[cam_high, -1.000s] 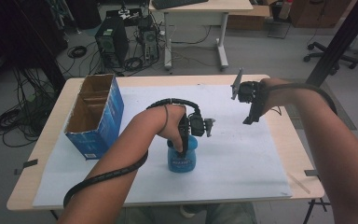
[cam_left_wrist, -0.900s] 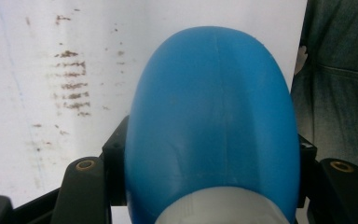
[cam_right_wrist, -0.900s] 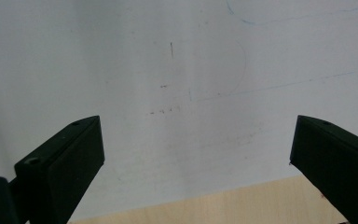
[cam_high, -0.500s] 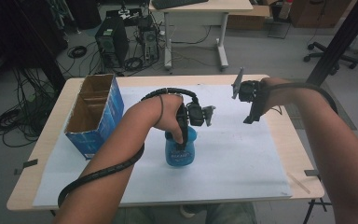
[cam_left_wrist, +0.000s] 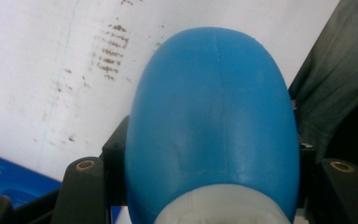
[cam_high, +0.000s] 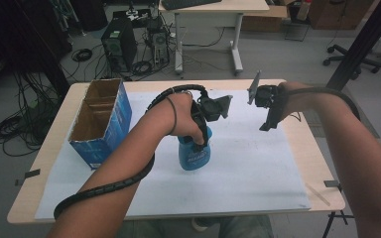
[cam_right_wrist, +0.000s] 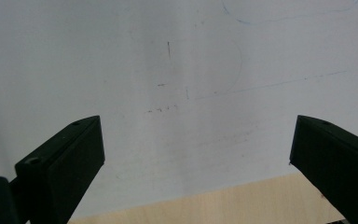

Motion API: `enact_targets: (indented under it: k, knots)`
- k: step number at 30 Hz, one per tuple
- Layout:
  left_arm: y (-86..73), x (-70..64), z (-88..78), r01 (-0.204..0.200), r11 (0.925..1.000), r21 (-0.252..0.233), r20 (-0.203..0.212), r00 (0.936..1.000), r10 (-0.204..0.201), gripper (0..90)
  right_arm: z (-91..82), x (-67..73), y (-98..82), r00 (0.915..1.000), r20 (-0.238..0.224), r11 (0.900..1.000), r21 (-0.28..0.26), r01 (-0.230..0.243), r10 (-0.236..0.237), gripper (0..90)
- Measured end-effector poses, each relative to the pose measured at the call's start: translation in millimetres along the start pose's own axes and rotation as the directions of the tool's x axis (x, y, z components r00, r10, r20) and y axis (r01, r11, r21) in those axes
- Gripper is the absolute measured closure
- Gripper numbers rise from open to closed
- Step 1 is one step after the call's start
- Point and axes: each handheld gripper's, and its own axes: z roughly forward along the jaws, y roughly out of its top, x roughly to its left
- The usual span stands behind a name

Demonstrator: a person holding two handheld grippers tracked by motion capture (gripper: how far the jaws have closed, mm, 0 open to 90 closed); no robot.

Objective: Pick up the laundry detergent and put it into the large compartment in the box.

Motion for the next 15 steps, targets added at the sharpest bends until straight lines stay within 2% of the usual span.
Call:
enact_targets:
  k: [1, 2, 4, 6, 8, 9, 12, 13, 15]
  knots:
    - [-0.1, -0.2, -1.0, 0.009, 1.0, -0.004, 0.0, 1.0, -0.009, 38.7, -0.4, 0.0, -0.3, 1.0, 0.0, 1.0, 0.001, 0.002, -0.002, 2.6]
    - [-0.2, 0.1, -2.5, 0.038, 0.9992, -0.011, 0.0, 0.9993, -0.038, 38.7, -0.7, -0.2, -0.5, 1.0, 0.002, 1.0, -0.001, 0.003, -0.003, 2.7]
    - [-0.3, 0.7, -3.2, 0.05, 0.9987, -0.009, -0.001, 0.9988, -0.05, 38.6, -1.6, 0.0, -0.6, 1.0, 0.002, 1.0, 0.0, 0.004, -0.004, 2.7]
    - [-1.5, 2.7, -6.1, 0.091, 0.9957, -0.014, -0.004, 0.9958, -0.092, 38.7, -2.4, 0.1, -0.2, 1.0, 0.002, 1.0, -0.001, 0.003, -0.003, 2.7]
    - [-2.1, 3.2, -7.1, 0.097, 0.9952, -0.014, -0.006, 0.9952, -0.097, 38.6, -2.8, 0.1, 0.1, 1.0, 0.003, 1.0, -0.002, 0.004, -0.004, 2.7]
    - [-3.5, 4.6, -8.5, 0.126, 0.9918, -0.019, -0.007, 0.992, -0.126, 38.6, -3.2, 0.3, 1.0, 1.0, 0.003, 1.0, 0.001, 0.005, -0.005, 2.8]
    - [-4.9, 5.9, -10.4, 0.138, 0.9901, -0.028, -0.016, 0.9903, -0.138, 38.5, -3.3, 0.4, 1.9, 1.0, 0.004, 1.0, 0.0, 0.007, -0.007, 2.8]
    - [-6.5, 7.9, -12.7, 0.156, 0.9868, -0.041, -0.03, 0.987, -0.158, 38.5, -3.4, 0.5, 3.0, 0.9999, 0.002, 1.0, -0.002, 0.011, -0.011, 2.8]
    - [-7.4, 9.1, -14.0, 0.164, 0.9854, -0.044, -0.037, 0.9855, -0.166, 38.5, -3.3, 0.7, 3.6, 0.9999, 0.002, 1.0, -0.002, 0.011, -0.011, 2.8]
